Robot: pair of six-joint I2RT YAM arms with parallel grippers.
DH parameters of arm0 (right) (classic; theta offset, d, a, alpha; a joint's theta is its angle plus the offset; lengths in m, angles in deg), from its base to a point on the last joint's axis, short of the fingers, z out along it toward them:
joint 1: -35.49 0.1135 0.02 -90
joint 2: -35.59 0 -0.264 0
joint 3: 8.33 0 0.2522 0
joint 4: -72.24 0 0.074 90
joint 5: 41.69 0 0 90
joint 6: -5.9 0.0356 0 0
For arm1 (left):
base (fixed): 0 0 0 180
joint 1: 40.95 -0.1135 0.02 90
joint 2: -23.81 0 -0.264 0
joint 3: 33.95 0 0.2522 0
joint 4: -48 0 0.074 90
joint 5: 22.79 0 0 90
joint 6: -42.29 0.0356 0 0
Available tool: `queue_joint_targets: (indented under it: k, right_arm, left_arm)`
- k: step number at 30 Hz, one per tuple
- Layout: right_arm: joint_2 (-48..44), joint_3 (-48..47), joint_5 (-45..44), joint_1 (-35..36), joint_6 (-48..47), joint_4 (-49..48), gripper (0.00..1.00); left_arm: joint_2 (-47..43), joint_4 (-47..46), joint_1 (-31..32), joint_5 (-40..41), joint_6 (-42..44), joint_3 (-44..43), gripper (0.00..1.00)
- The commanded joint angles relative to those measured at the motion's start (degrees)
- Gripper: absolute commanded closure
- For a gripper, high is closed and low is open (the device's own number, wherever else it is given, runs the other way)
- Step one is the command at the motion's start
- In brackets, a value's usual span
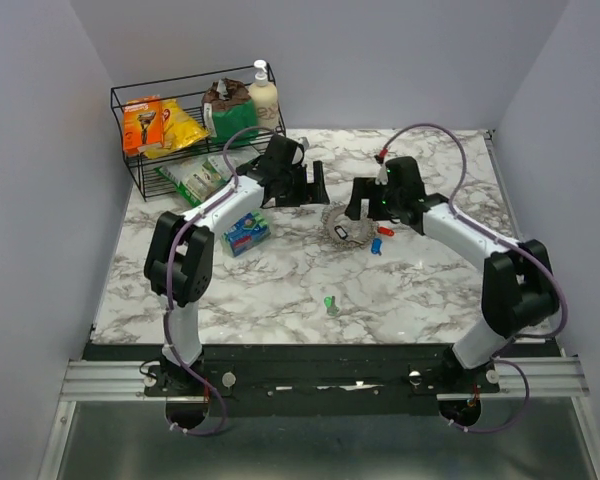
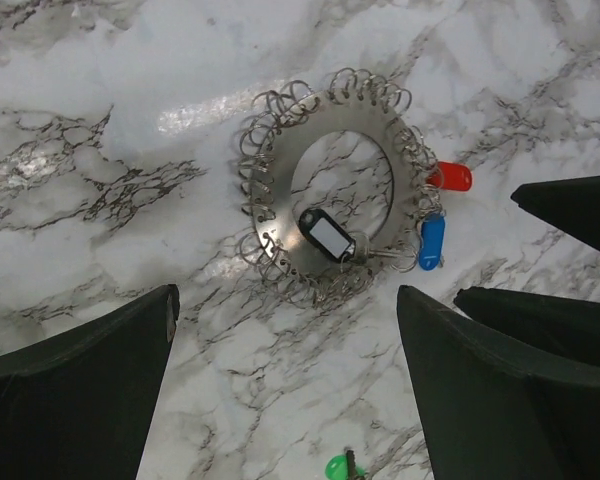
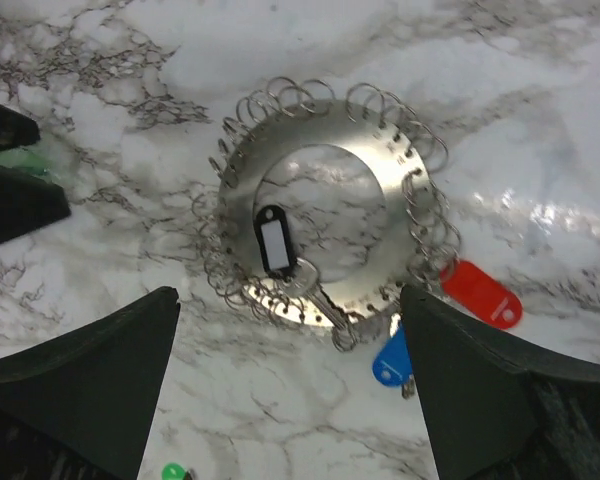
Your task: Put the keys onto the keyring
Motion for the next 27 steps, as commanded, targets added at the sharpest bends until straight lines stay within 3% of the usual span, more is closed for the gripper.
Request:
queue_joint_targets:
  k: [1,5,9,21,27]
  right_arm:
    - [9.5,-10.8,-2.7,3.5,-2.9,5.4,0.04]
    - [18.6,-18.3,-6.3,4.8,-2.6,10.8,0.10]
    - [23.8,-20.0,-10.1,6.7,-2.0,11.3,0.13]
    - [24.7,-15.4,-12.0,8.1,1.5,6.1,0.38]
    - [24.4,-11.2,-10.8,9.4,2.2,6.2,0.44]
  left_arm:
    - [-0.2,2.0,-0.3,2.1,-2.7,-2.3,0.01]
    - [-2.3,3.2,-0.4,7.7,-2.4,-1.3,0.01]
    - [-5.4,0.8,-0.6,7.8,-2.9,2.5,0.01]
    - [-7.7,0.6,-0.7,7.3,-2.3,6.7,0.01]
    - [-9.0,0.6,-1.0,8.2,-2.2,8.2,0.01]
